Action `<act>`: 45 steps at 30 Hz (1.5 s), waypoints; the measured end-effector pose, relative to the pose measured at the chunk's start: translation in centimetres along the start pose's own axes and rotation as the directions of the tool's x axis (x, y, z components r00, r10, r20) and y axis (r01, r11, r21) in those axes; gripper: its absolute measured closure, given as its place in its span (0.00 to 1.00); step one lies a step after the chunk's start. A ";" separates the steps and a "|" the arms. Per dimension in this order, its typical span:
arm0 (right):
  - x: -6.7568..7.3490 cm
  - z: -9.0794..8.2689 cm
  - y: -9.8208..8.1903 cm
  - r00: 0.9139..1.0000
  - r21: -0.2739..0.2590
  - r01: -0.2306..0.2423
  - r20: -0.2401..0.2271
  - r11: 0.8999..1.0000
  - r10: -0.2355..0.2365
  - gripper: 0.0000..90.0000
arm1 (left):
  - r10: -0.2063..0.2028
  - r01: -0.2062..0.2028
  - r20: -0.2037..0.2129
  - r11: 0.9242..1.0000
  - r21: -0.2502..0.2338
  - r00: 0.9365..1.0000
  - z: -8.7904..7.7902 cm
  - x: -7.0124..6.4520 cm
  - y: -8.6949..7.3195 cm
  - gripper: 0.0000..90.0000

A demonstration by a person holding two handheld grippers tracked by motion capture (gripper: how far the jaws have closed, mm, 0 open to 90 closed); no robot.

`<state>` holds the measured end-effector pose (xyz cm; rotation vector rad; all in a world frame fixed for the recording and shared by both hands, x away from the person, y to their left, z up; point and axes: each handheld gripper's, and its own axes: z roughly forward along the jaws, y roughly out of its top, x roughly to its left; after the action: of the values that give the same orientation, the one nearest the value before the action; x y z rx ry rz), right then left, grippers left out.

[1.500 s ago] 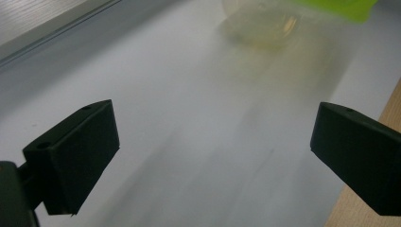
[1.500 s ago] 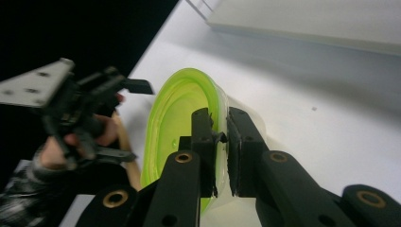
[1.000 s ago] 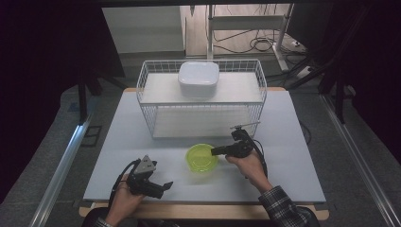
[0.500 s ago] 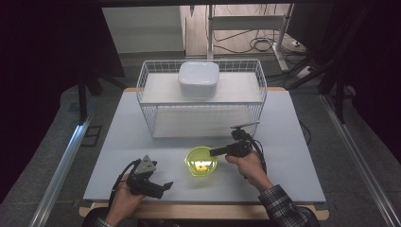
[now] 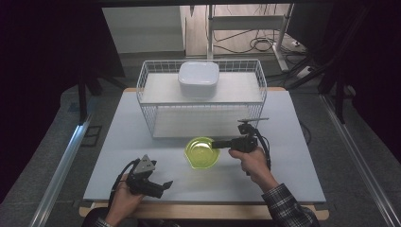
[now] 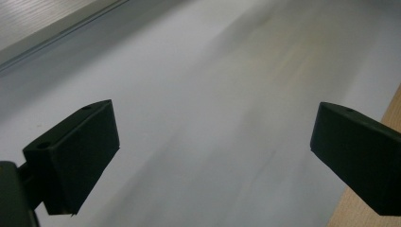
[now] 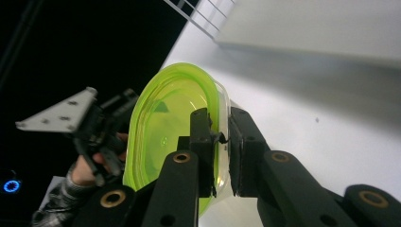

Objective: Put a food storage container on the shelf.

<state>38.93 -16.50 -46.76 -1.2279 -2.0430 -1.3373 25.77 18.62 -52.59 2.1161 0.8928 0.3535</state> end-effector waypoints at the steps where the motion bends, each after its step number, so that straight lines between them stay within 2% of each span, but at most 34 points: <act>1: 0.2 -0.2 0.2 1.000 -0.011 0.003 -0.005 1.000 -0.003 0.91 | -0.001 0.001 0.000 1.000 -0.001 1.000 0.0 0.0 0.0 0.02; 4: 0.8 -0.8 0.6 1.000 -0.026 0.009 -0.010 1.000 -0.009 0.91 | -0.002 0.002 0.001 1.000 -0.003 1.000 0.0 0.0 0.0 0.02; 5: 1.5 -1.4 1.1 1.000 -0.043 0.020 -0.012 0.999 -0.021 0.91 | -0.001 0.001 0.000 1.000 -0.002 1.000 0.0 0.0 0.0 0.02; 6: 1.5 -1.4 1.1 1.000 -0.043 0.020 -0.012 0.999 -0.021 0.91 | -0.001 0.001 0.000 1.000 -0.002 1.000 0.0 0.0 0.0 0.02; 7: 2.2 -1.9 1.6 0.999 -0.060 0.033 -0.019 0.998 -0.034 0.91 | 0.000 0.000 0.000 1.000 -0.002 1.000 0.0 0.0 0.0 0.02; 11: 3.2 -2.7 2.5 0.999 -0.077 0.045 -0.023 0.996 -0.047 0.91 | 0.002 -0.002 -0.001 1.000 0.000 1.000 0.0 0.0 0.0 0.02; 18: 5.7 -4.5 4.8 0.995 -0.130 0.089 -0.024 0.988 -0.093 0.91 | 0.003 -0.003 -0.002 1.000 -0.002 1.000 0.0 0.0 0.0 0.02; 33: 8.7 -6.2 8.5 0.991 -0.185 0.126 -0.009 0.975 -0.130 0.91 | 0.004 -0.004 0.001 1.000 0.001 1.000 0.1 0.0 0.0 0.02; 37: 9.4 -6.4 9.4 0.991 -0.206 0.125 -0.019 0.971 -0.132 0.91 | 0.003 -0.003 0.002 1.000 0.001 1.000 0.1 0.0 0.0 0.02; 45: 10.8 -6.6 11.2 0.989 -0.233 0.140 -0.005 0.963 -0.145 0.91 | 0.002 -0.002 0.003 1.000 0.002 1.000 0.1 0.0 0.0 0.02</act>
<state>41.77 -15.77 -30.14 -1.1711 -2.0371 -1.6897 25.82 18.62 -52.63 2.1185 0.8899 0.3500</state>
